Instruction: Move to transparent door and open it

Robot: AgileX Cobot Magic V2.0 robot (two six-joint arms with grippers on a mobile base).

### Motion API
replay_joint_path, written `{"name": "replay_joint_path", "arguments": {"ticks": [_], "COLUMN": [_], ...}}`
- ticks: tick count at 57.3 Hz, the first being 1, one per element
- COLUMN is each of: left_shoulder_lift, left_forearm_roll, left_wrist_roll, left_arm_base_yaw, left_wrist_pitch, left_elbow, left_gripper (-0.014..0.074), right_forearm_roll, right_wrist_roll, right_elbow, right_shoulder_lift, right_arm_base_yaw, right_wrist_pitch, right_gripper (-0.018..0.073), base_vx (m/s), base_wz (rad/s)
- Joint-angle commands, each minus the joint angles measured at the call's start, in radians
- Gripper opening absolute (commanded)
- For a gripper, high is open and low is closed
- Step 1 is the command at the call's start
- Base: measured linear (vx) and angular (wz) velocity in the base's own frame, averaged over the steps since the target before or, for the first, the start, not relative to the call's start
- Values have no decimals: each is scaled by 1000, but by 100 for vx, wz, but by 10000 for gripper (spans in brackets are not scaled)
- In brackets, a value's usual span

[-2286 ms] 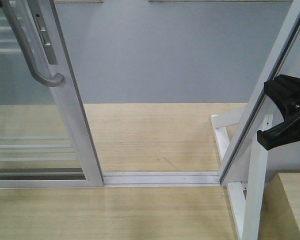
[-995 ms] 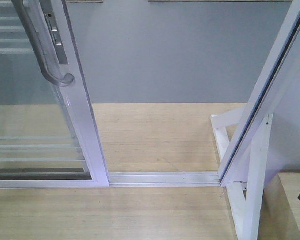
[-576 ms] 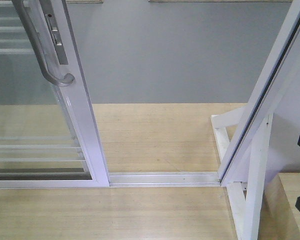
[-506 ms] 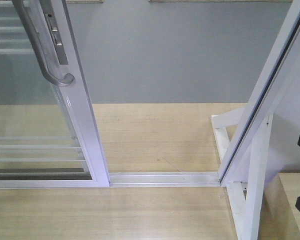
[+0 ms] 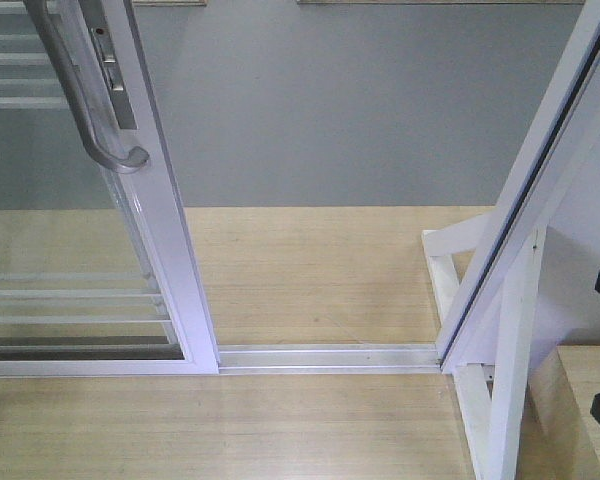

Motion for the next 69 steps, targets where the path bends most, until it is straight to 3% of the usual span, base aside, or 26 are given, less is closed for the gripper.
{"name": "replay_joint_path", "arguments": {"ticks": [1,15,26,32,69], "left_shoulder_lift": [10,-89,-294,-306,-307], "left_forearm_roll": [-20,-2,0,-23,-13], "left_wrist_roll": [8,11,10,6,18], "left_arm_base_yaw": [-4,-3,-3,-3,-3], "left_wrist_pitch": [-76,19,-9,-136,-115], "left_elbow": [-30,17,237,341,333], "left_gripper": [0,0,0,0,0], "right_forearm_roll": [-5,-5,-5,-5,-5], "right_wrist_roll": [0,0,0,0,0], "right_elbow": [-29,-29,-29,-29,-29], "right_shoulder_lift": [9,9,9,9,9], "right_arm_base_yaw": [-5,-5,-5,-5,-5], "right_wrist_pitch": [-83,-83,-80,-79,-75], "right_gripper": [-3,-3,-3,-3,-3], "base_vx": [0,0,0,0,0], "base_wz": [0,0,0,0,0]}}
